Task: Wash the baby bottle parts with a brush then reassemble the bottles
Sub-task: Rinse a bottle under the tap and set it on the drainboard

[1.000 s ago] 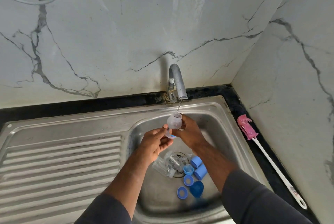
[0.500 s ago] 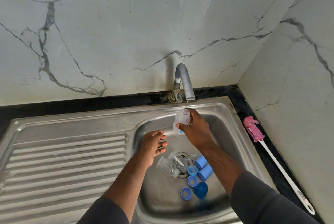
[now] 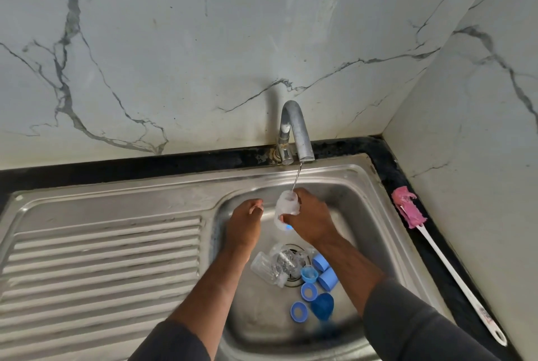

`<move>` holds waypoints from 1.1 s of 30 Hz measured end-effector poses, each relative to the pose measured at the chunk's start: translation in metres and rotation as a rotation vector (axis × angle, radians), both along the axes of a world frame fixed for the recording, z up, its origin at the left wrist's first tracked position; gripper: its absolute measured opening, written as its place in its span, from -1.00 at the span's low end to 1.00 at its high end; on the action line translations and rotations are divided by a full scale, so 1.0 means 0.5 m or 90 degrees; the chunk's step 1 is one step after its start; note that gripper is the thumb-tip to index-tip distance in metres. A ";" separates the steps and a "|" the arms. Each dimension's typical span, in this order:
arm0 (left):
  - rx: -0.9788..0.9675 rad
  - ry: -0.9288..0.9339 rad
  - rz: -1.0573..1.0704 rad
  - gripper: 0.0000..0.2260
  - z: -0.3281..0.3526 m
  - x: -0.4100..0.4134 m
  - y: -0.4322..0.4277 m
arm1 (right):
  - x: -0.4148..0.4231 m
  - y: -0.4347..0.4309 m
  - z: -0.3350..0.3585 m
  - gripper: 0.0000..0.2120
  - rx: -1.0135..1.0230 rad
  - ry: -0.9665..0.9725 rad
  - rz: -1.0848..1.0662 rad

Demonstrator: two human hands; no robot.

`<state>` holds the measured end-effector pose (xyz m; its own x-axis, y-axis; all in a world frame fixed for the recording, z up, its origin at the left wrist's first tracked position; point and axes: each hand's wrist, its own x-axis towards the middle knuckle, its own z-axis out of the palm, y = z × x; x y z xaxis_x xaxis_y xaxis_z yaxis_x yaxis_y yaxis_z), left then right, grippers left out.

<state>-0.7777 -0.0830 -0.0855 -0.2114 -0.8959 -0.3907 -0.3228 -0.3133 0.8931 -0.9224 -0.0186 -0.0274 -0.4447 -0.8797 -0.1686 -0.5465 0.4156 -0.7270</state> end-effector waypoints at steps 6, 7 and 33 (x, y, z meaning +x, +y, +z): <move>-0.044 0.057 0.022 -0.79 0.033 -0.003 -0.007 | 0.004 -0.004 0.002 -0.56 -0.033 -0.024 -0.006; -0.046 0.057 0.020 -0.82 0.033 0.000 -0.008 | 0.003 0.000 -0.005 -0.56 -0.007 -0.012 0.007; -0.093 0.032 -0.007 -0.83 0.030 0.010 -0.013 | -0.021 -0.003 -0.020 -0.54 -0.123 -0.063 -0.089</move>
<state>-0.7729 -0.0894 -0.0704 -0.2370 -0.9402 -0.2448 -0.2786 -0.1756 0.9442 -0.9328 -0.0201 -0.0372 -0.5537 -0.8311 -0.0514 -0.4166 0.3299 -0.8471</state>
